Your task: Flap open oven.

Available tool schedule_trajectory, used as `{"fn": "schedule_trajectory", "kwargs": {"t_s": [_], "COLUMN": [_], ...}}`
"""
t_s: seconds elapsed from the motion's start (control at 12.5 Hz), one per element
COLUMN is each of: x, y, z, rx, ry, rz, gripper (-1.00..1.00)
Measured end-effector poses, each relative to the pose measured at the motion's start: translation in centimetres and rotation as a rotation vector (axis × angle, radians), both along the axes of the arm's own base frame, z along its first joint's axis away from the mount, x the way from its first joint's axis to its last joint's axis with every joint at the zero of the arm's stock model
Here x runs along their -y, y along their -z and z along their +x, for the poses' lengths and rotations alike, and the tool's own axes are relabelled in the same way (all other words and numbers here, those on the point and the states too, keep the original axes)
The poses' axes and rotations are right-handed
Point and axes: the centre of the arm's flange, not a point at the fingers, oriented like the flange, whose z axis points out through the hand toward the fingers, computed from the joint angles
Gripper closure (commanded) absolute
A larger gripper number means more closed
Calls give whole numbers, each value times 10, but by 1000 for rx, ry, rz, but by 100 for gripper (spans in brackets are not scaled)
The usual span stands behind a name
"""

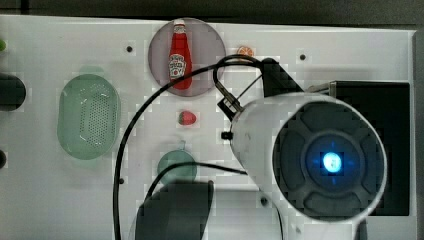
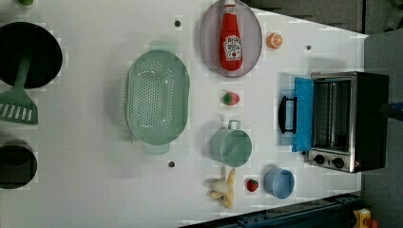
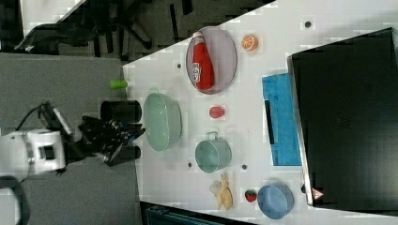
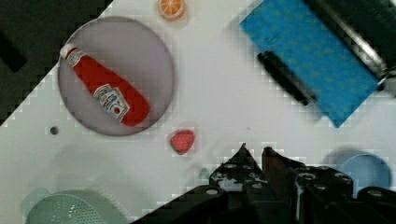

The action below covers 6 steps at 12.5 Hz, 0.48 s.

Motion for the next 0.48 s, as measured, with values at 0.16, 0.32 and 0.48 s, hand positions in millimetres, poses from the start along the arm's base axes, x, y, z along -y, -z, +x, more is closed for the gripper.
{"fn": "schedule_trajectory", "kwargs": {"t_s": [0.16,0.32,0.48], "x": [2,1,2], "y": [-10,-10,-5], "z": [-11,-17,-17], "rx": [-53,-100,-134], "ry": [54,107,131], "rz": [7,9,10], "gripper": [65,65,65]}}
